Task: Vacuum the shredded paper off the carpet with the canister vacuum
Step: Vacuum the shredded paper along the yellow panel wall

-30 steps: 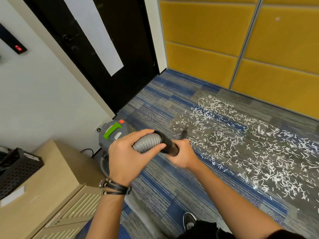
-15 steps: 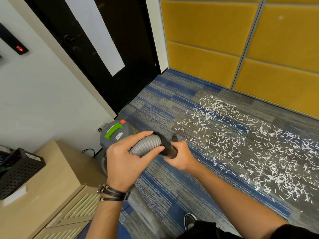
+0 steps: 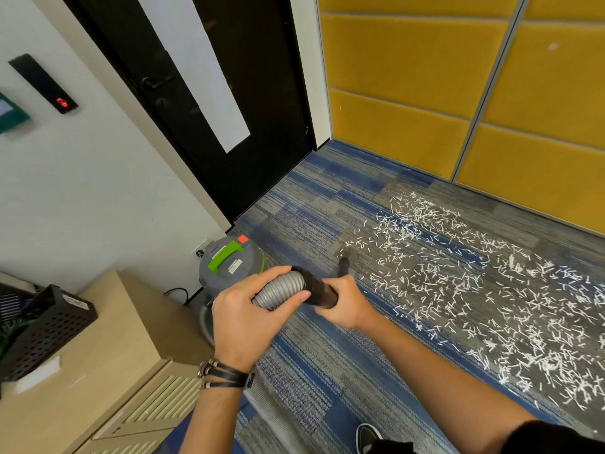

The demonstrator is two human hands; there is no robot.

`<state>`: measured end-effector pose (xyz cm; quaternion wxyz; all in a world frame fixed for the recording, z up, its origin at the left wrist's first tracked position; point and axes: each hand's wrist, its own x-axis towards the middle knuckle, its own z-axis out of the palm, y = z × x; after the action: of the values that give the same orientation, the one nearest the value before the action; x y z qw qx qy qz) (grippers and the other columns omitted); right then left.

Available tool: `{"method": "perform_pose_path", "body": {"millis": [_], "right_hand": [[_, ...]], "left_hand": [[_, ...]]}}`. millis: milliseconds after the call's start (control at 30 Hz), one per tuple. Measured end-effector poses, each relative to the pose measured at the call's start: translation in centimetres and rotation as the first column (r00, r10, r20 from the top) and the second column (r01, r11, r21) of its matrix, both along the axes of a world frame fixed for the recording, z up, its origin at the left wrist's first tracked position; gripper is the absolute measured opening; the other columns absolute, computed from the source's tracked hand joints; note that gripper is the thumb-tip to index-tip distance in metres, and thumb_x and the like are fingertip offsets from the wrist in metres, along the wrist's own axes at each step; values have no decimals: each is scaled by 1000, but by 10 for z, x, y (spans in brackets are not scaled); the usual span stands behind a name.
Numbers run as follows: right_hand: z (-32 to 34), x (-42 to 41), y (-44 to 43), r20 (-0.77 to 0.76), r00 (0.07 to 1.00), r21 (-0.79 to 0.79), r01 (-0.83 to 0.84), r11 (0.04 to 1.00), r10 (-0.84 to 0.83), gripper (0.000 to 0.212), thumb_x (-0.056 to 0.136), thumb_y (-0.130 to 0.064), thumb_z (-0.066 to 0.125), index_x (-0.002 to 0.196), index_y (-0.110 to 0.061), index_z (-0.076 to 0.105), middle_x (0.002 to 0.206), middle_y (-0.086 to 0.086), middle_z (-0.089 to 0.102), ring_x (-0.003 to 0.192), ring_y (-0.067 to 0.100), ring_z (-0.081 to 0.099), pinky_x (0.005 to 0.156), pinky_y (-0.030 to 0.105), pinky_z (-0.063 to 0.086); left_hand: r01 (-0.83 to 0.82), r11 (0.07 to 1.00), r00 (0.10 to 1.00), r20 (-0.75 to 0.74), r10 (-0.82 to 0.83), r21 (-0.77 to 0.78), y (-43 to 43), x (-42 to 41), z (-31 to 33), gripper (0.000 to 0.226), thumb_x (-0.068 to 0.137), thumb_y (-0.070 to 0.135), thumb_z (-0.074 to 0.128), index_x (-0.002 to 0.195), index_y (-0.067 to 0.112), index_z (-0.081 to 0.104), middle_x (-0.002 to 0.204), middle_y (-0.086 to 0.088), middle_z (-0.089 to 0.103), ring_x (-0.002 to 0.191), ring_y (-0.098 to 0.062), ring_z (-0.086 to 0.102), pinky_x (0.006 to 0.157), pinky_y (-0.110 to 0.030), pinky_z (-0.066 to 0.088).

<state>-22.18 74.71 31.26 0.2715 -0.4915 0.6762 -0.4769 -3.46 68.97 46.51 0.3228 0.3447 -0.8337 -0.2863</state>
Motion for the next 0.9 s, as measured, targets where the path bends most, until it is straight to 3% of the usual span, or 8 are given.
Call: {"method": "perform_pose_path", "body": {"millis": [300, 500, 667, 900], "right_hand": [[3, 15, 4, 28, 999, 17, -20, 1000, 19, 37, 72, -8, 71, 60, -36, 50, 52, -13, 51, 47, 5, 47, 51, 23, 37], [4, 16, 20, 36, 999, -34, 17, 999, -16, 16, 69, -4, 71, 65, -12, 59, 55, -12, 54, 48, 6, 49, 53, 20, 37], [13, 10, 6, 2, 1000, -73, 17, 997, -17, 27, 70, -2, 75, 66, -21, 56, 55, -10, 54, 48, 5, 48, 51, 20, 38], [10, 8, -8, 15, 1000, 25, -16, 1000, 16, 45, 70, 2, 75, 61, -33, 48, 56, -8, 54, 47, 4, 49, 50, 20, 39]], "left_hand": [[48, 995, 999, -27, -45, 88, -4, 9, 10, 51, 69, 59, 87, 111, 30, 82, 103, 19, 79, 96, -2, 75, 89, -26, 60], [67, 997, 996, -63, -65, 28, 5, 9, 20, 49, 71, 55, 88, 112, 27, 82, 105, 20, 78, 96, 0, 75, 90, -20, 57], [40, 999, 997, -65, -41, -24, 3, 4, 25, 50, 73, 55, 87, 113, 26, 82, 108, 17, 78, 98, 2, 74, 91, -17, 55], [15, 1000, 1000, -17, -14, 9, -2, 0, 11, 48, 71, 53, 94, 112, 30, 82, 107, 21, 76, 97, 3, 73, 92, -16, 55]]}}
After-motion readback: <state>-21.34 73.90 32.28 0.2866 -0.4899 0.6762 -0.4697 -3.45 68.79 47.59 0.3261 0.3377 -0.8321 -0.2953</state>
